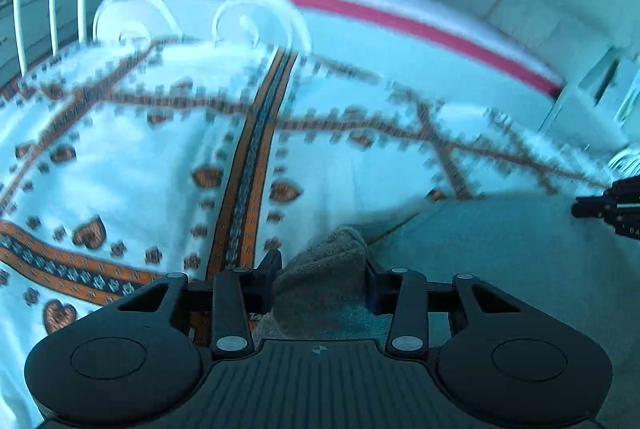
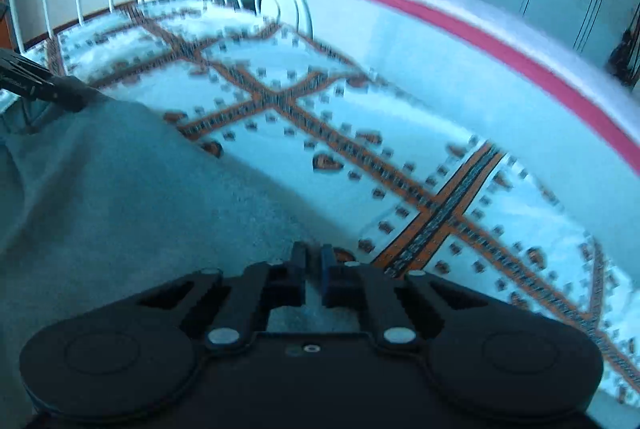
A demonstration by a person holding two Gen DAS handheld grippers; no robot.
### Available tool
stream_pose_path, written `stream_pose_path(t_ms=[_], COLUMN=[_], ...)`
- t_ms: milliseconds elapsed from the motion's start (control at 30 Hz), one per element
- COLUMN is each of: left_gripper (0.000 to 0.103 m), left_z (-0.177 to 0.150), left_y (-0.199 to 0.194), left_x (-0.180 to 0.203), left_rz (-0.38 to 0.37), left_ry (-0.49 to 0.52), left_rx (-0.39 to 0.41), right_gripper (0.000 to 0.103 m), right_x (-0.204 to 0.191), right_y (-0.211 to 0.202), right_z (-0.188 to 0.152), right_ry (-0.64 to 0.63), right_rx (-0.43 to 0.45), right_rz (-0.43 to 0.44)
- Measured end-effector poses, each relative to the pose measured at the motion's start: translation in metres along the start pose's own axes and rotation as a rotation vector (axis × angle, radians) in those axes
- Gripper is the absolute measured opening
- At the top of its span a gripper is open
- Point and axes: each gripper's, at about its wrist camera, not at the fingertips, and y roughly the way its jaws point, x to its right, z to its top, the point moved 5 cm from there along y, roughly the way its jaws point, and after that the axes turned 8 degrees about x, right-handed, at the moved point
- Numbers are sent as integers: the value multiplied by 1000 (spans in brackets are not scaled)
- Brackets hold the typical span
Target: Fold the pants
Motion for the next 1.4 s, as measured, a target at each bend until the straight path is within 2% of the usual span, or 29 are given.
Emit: stream_pose_path(t_ms=[133, 267, 433, 533, 567, 600, 667, 767, 833, 900, 1000, 1067, 1167, 1267, 1400], left_gripper=[42, 42, 42, 44, 50, 62, 68, 68, 68, 68, 68, 68, 68, 68, 68], left_z=[15, 15, -15, -51, -67, -83, -112, -143, -152, -155, -157, -164, -173, -176, -173], left_y=[-46, -103, -171, -206, -214, -221, -233, -254, -267, -280, -287, -279, -266, -264, -256], left_x=[8, 22, 47, 57, 58, 59, 51, 48, 54, 57, 61, 67, 69, 70, 57], left_rz=[-46, -110, -140, -135, -122, -96, -28, -3, 19, 13, -3, -13, 40, 95, 68], left_ry=[36, 66, 144, 149, 142, 137, 79, -6, -37, -109, -213, -266, -313, -297, -381], left_rx=[124, 229, 285, 290, 279, 258, 213, 177, 184, 211, 223, 184, 131, 120, 109], right_gripper=[0, 0, 0, 0, 0, 0, 10, 15, 21, 21, 23, 25, 30, 30, 33], right_x=[-15, -42, -88, -116, -125, -134, -146, -143, -136, -129, -126, -126, -121, -116, -104], right_y=[-56, -124, -198, -228, -236, -241, -253, -270, -282, -286, -287, -286, -280, -272, -257], right_z=[11, 9, -19, -50, -64, -79, -106, -136, -149, -156, -150, -148, -152, -160, -166], right_ry=[-70, -135, -207, -208, -190, -173, -101, 120, 263, 370, 429, 446, 509, 597, 718], right_rx=[78, 153, 183, 169, 152, 133, 108, 119, 157, 171, 192, 208, 210, 203, 192], right_rz=[-20, -47, -74, -71, -60, -46, -35, -38, -49, -64, -81, -94, -115, -128, -135])
